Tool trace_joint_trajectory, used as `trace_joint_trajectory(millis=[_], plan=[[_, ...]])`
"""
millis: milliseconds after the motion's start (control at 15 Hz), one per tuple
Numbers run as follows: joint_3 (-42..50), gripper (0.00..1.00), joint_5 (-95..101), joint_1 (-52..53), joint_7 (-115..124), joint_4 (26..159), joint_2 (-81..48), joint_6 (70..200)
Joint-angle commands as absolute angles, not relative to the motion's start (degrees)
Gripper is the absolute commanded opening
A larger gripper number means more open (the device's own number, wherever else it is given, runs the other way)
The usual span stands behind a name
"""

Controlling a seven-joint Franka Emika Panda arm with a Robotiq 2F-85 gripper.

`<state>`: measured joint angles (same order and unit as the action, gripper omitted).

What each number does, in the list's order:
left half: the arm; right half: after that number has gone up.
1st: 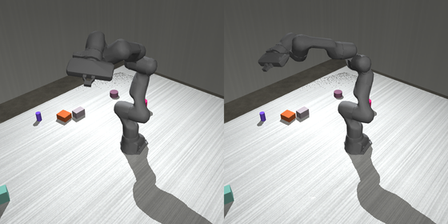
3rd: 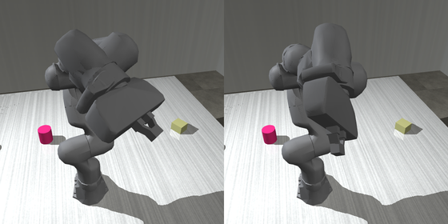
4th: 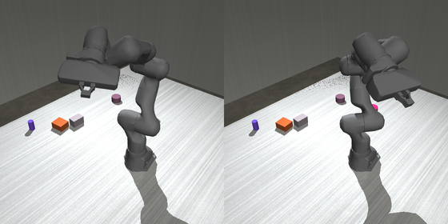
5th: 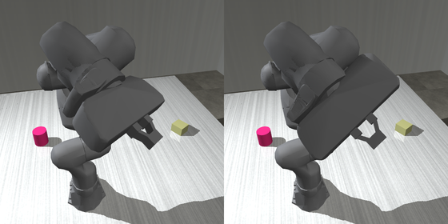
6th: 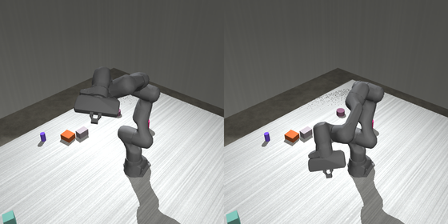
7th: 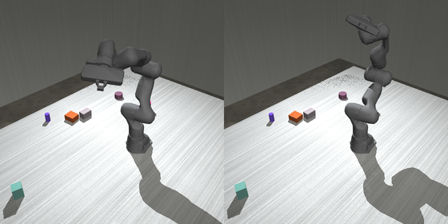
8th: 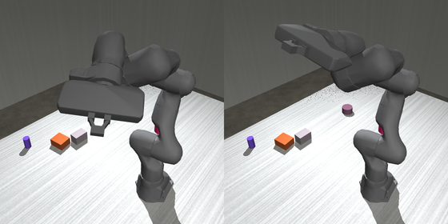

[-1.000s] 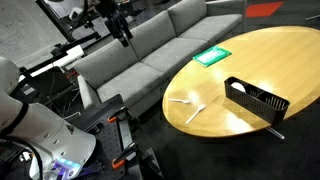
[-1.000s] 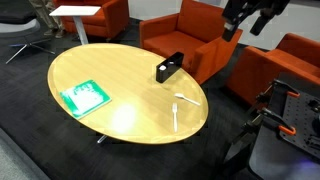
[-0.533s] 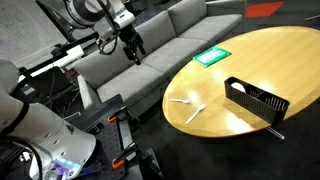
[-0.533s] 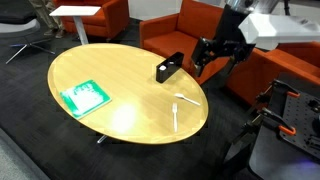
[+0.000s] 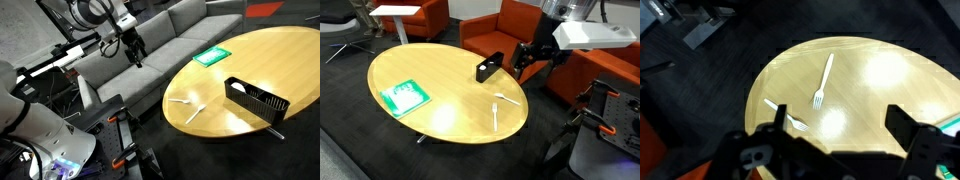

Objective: Pick up the fork on the left from the table and place it inside the black cutlery holder

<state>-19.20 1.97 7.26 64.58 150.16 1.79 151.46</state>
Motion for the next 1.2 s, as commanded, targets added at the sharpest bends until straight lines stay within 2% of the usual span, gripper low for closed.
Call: trace_joint_trajectory(millis=[0,267,667,733,1133], plan=[[-15.2,1.00,9.4,7.8,73.1,148.1,-6.8,157.1],[-9.9,1.00,17.2,9.1,82.3,144.7,-18.9,167.7],[-4.9,1.00,15.7,13.2,85.2,134.3,-37.7,179.3],[-3.6,1.00,8.0,16.0,79.4,132.7,-40.1,179.9],[-0.5,1.00,-5.1,22.3,73.2,123.1,-51.1,179.4]])
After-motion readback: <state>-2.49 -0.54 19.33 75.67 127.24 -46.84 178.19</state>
